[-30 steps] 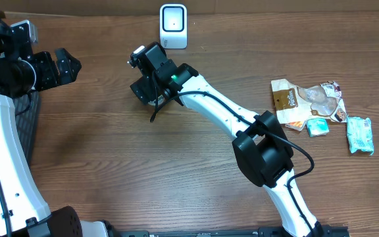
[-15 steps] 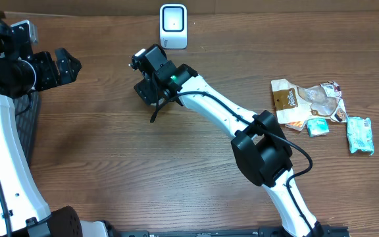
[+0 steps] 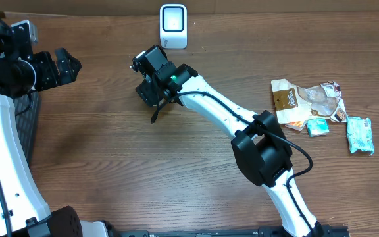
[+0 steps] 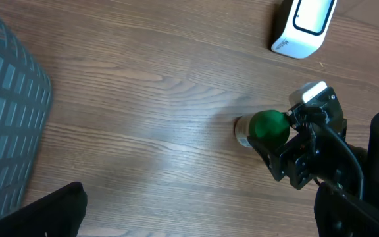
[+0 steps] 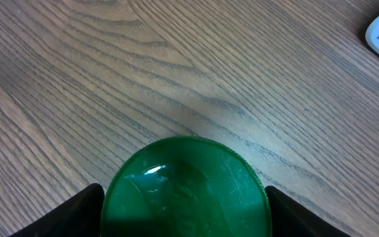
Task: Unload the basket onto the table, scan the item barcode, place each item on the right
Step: 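Move the right gripper over the green-lidded jar and grasp it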
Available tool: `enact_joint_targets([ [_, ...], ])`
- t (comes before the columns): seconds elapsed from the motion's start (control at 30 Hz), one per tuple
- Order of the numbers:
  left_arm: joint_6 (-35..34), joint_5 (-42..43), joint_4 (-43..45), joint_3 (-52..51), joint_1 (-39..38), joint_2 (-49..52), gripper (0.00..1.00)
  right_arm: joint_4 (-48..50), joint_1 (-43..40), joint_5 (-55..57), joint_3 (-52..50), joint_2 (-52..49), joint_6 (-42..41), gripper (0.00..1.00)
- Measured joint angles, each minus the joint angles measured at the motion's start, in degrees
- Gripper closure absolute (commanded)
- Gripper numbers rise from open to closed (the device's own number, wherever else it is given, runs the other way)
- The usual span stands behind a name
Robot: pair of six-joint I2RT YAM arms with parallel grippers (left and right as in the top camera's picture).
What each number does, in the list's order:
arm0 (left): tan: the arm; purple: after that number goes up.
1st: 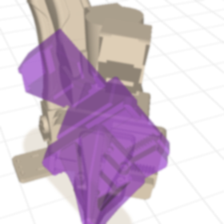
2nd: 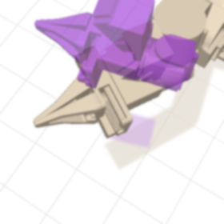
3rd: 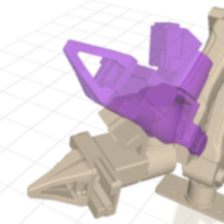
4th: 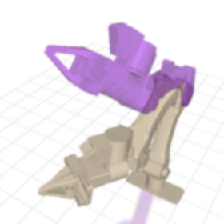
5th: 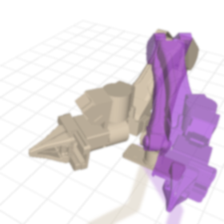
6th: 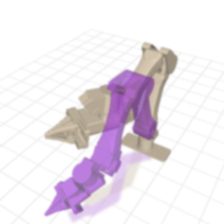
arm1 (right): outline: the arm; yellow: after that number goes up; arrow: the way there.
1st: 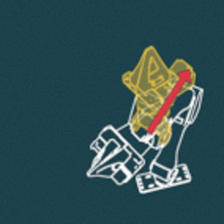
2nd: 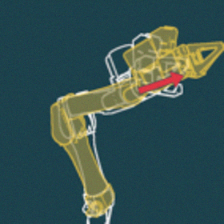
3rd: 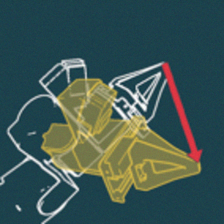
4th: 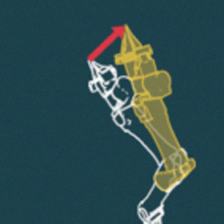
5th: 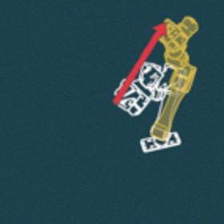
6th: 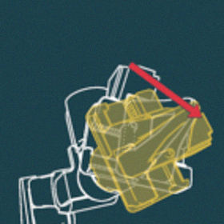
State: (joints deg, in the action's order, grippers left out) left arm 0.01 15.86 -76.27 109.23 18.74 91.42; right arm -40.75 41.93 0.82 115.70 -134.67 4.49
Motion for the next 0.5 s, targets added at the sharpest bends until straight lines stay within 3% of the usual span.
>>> enact_joint_targets([
  [0.13,0.0,0.0,0.0,0.0,0.0,0.0,0.00,0.0,0.0,0.0,0.0,0.0,0.0,0.29],
  [0.5,0.0,0.0,0.0,0.0,0.0,0.0,0.00,0.2,0.0,0.8,0.0,-0.3,0.0,0.47],
])
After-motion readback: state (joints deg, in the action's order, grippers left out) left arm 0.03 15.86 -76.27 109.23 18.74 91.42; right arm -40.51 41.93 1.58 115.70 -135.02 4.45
